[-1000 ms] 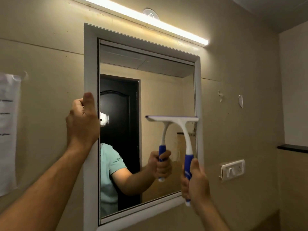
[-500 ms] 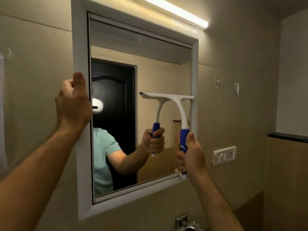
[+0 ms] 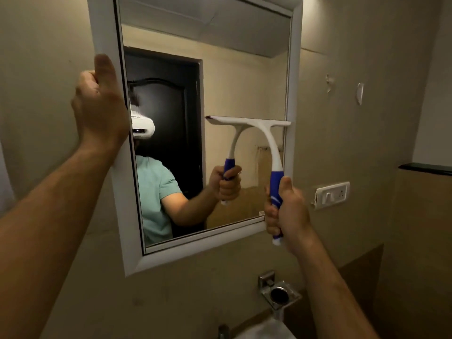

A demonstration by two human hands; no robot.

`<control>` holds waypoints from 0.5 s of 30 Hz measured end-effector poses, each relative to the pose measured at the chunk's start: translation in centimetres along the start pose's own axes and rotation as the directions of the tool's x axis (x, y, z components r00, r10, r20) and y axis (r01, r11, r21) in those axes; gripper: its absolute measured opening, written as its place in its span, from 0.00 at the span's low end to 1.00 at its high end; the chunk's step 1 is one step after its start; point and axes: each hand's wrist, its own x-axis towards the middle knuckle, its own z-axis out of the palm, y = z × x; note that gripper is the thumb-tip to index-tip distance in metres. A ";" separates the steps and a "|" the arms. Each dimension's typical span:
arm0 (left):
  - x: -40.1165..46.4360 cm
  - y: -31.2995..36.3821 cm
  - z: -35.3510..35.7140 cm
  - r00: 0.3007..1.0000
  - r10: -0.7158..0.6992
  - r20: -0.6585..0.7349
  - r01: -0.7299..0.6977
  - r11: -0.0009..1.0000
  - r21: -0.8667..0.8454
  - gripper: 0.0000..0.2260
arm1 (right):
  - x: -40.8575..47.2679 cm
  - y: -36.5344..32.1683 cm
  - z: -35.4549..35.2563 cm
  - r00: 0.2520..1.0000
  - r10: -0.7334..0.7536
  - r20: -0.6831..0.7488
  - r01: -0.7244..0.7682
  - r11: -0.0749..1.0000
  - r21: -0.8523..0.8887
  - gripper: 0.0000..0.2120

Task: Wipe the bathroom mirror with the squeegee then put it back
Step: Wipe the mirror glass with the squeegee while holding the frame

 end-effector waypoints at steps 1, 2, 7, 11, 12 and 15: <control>0.1 -0.2 0.1 1.000 -0.019 0.000 0.019 1.000 -0.006 0.18 | -0.2 0.4 -0.3 1.000 0.011 0.000 -0.011 1.000 -0.003 0.22; -0.1 -0.6 0.1 0.999 -0.046 -0.001 0.046 0.999 -0.024 0.20 | -0.6 1.1 -0.6 1.000 0.021 -0.006 -0.021 1.000 -0.006 0.22; -5.2 -5.2 -0.3 0.993 -0.114 0.016 0.115 0.993 -0.025 0.27 | -3.9 5.9 -1.4 0.991 0.119 -0.066 -0.119 0.993 0.000 0.28; -7.7 -6.3 -0.8 0.996 -0.090 0.014 0.090 0.996 0.013 0.18 | -3.6 4.7 -0.7 0.991 0.103 -0.089 -0.105 0.994 -0.028 0.23; -7.6 -6.3 -0.9 0.997 -0.080 0.010 0.080 0.997 0.005 0.19 | -3.0 3.6 -0.5 0.993 0.085 -0.079 -0.087 0.996 -0.025 0.23; -7.4 -6.5 -0.8 0.998 -0.056 0.005 0.056 0.998 -0.006 0.20 | -1.4 0.9 -0.1 0.999 0.040 -0.037 -0.040 0.999 -0.008 0.22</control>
